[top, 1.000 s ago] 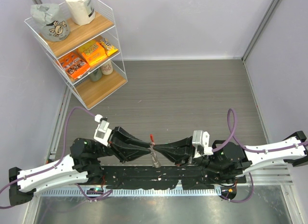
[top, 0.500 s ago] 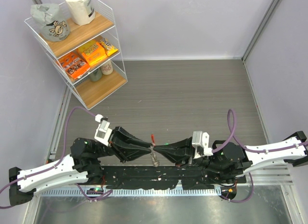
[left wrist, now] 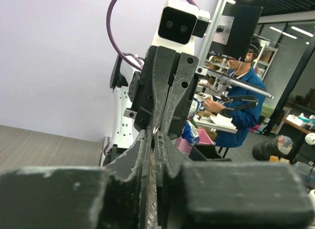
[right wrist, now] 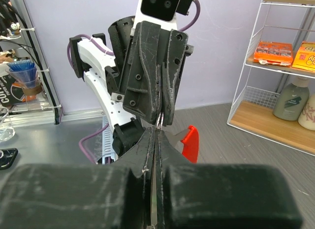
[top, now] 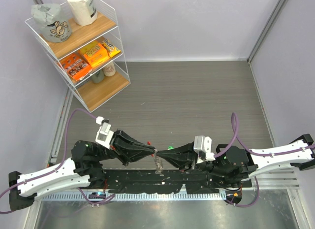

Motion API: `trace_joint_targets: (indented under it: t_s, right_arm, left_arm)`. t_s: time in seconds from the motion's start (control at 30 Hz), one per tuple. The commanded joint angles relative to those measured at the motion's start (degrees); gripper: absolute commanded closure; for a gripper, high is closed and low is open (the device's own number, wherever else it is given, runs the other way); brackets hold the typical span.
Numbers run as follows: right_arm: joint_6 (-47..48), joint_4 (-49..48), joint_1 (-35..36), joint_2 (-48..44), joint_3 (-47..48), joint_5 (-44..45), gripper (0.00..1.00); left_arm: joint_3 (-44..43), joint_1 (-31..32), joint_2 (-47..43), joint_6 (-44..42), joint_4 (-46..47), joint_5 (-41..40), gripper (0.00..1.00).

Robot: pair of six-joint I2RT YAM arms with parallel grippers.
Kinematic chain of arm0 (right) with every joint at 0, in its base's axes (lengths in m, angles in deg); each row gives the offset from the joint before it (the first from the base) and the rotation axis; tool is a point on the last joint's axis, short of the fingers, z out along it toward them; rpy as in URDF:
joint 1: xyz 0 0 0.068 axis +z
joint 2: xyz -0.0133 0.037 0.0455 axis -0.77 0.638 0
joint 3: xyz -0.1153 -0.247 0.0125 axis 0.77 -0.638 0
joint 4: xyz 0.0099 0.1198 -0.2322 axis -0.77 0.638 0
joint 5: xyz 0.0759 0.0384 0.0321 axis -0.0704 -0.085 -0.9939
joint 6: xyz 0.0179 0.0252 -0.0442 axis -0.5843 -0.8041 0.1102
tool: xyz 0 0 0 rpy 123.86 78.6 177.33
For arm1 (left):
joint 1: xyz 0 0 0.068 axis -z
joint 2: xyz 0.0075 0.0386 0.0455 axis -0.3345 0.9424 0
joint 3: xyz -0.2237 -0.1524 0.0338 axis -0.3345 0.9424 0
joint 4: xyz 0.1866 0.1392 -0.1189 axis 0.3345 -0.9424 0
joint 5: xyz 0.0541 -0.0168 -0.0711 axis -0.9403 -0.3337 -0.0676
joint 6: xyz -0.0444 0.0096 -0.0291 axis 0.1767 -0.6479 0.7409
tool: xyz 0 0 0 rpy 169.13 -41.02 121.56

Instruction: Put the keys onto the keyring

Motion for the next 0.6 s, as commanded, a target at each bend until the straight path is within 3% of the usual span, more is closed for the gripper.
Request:
trace_joint_targets:
  t_s: [0.0,0.3,0.57]
  right_arm:
    - [0.3,-3.4,0.6,-0.7,0.4,0.4,0.94]
    - [1.1,-3.8,0.6,-0.8,0.4,1.7,0.95]
    - [-0.1,9.2,0.6,-1.3,5.7,2.6,0.95]
  left_arm:
    - [-2.7,0.1,0.5,-1.2,1.7,0.2,0.97]
    - [-4.0,0.1,2.1,-0.9,1.7,4.7,1.00]
    - [-8.0,0.1,2.0,-3.6,-8.2,6.1,1.00]
